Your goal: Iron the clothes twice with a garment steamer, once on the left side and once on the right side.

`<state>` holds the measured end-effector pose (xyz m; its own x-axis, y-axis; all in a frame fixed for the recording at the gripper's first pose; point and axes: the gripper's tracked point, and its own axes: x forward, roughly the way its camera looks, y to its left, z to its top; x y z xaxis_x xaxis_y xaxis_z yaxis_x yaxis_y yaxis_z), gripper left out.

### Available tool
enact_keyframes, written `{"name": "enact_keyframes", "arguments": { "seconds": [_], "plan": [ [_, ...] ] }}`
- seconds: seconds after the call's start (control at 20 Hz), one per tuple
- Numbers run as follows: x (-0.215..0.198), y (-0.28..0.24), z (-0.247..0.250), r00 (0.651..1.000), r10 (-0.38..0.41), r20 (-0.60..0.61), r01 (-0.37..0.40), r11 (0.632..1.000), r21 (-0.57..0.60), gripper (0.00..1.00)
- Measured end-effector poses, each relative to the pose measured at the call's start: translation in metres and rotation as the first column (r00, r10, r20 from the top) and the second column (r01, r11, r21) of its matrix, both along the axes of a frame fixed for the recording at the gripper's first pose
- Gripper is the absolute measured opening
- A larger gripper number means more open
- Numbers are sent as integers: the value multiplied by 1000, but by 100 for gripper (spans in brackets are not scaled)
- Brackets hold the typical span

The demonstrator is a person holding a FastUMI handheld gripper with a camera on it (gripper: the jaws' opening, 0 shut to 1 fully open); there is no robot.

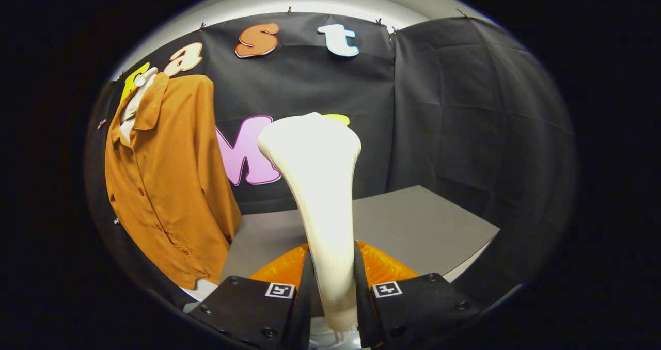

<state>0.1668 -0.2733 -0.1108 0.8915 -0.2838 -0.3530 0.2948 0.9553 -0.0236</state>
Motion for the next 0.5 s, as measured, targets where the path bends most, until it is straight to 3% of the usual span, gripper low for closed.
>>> {"name": "enact_keyframes", "arguments": {
  "seconds": [0.5],
  "plan": [
    [18, 161, 27, 994, 91, 68, -87, 995, -47, 40]
  ]
}}
